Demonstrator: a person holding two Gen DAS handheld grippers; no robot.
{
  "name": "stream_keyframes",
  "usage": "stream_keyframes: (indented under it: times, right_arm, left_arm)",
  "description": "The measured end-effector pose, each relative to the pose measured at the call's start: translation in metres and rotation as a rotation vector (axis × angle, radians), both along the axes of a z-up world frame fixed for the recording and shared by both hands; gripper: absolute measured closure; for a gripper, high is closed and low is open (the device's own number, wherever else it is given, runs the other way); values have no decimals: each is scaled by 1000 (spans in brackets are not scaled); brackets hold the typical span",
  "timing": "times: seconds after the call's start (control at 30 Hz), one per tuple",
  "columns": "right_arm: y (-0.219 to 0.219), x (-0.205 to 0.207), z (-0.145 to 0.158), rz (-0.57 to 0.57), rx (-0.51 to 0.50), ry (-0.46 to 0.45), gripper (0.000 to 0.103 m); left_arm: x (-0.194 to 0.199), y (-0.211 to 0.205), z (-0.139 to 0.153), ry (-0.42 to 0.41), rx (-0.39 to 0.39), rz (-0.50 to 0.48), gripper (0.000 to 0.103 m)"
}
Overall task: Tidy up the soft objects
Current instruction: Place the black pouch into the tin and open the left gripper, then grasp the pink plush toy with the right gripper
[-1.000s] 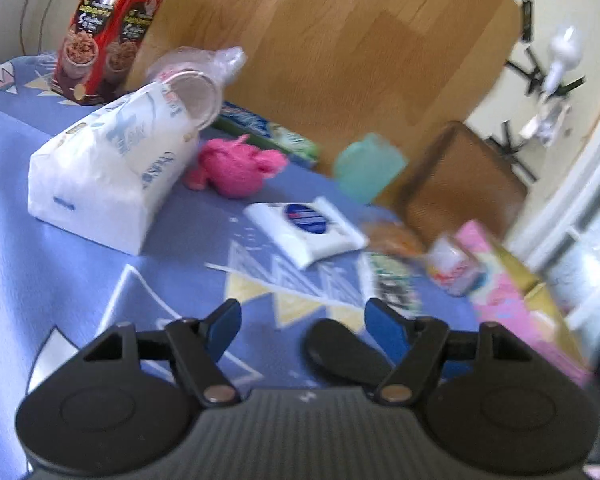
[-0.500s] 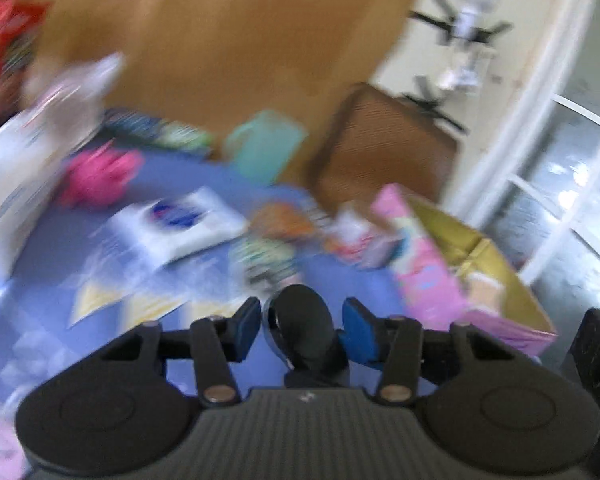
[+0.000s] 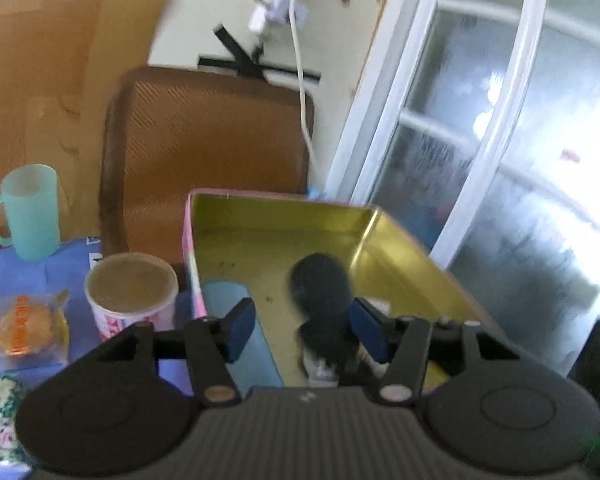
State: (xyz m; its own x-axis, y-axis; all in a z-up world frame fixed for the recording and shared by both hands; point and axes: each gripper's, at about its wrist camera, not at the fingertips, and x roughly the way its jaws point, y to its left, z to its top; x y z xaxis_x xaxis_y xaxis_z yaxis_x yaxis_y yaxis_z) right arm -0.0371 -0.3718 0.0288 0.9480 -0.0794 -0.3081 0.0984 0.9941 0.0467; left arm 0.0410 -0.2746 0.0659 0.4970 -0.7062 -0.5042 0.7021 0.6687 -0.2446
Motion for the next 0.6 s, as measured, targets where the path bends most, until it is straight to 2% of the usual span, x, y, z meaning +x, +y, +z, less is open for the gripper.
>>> stream_keyframes:
  times: [0.07, 0.13, 0.33, 0.47, 0.6]
  right_arm:
    - [-19, 12, -12, -98, 8, 54, 58]
    - [-34, 12, -19, -142, 43, 56, 58]
    - [-51, -11, -10, -205, 156, -30, 58]
    - [-44, -11, 4, -148, 233, -75, 57]
    - [-8, 2, 14, -3, 258, -63, 57]
  left_arm:
    - [-1, -7, -11, 7, 32, 4, 49]
    - [-4, 3, -18, 12, 28, 13, 48]
    - [-13, 61, -15, -27, -1, 64, 47]
    - [-19, 117, -19, -47, 2, 137, 45]
    - [-22, 183, -37, -57, 50, 283, 45]
